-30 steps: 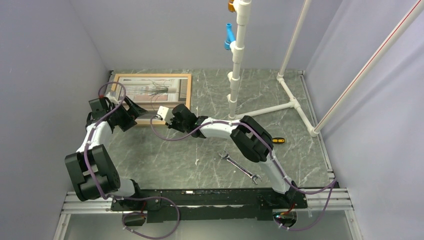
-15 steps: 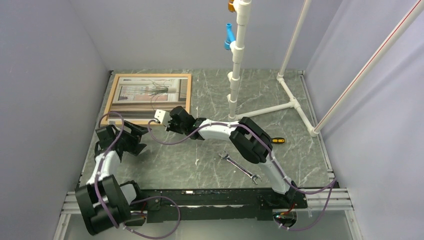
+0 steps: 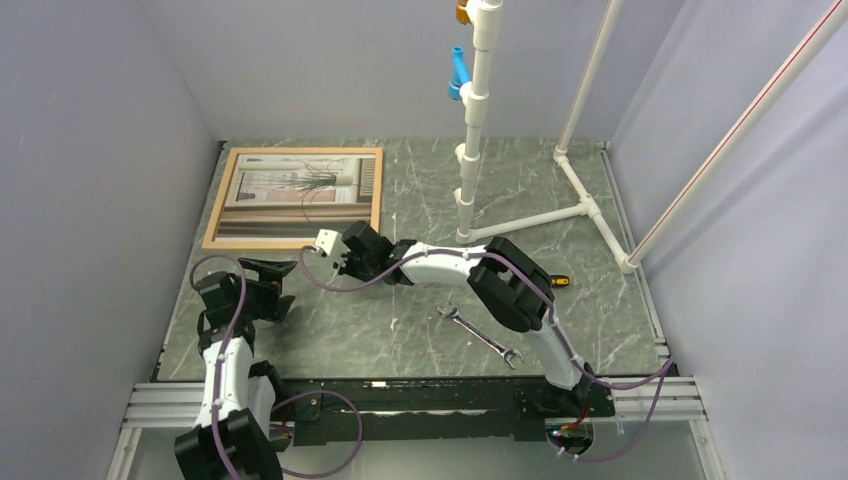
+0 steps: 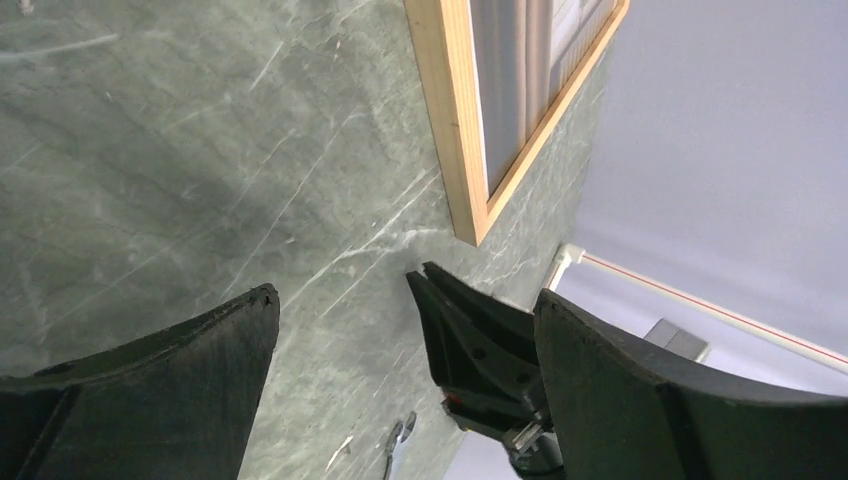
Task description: Take the photo out of the frame
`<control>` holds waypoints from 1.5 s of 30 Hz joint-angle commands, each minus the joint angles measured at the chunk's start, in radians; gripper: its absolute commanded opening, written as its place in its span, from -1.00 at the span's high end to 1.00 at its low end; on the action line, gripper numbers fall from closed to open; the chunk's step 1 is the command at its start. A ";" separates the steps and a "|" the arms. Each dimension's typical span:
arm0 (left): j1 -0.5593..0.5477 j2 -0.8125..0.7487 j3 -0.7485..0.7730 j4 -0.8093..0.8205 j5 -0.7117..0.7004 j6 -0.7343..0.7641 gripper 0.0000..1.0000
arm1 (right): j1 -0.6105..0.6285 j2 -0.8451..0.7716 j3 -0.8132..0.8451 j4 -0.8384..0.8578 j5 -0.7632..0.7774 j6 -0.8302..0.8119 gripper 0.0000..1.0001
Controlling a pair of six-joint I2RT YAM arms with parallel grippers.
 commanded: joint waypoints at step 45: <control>-0.171 0.114 -0.061 0.256 -0.117 -0.122 -0.91 | -0.050 0.018 0.199 -0.271 -0.377 0.182 1.00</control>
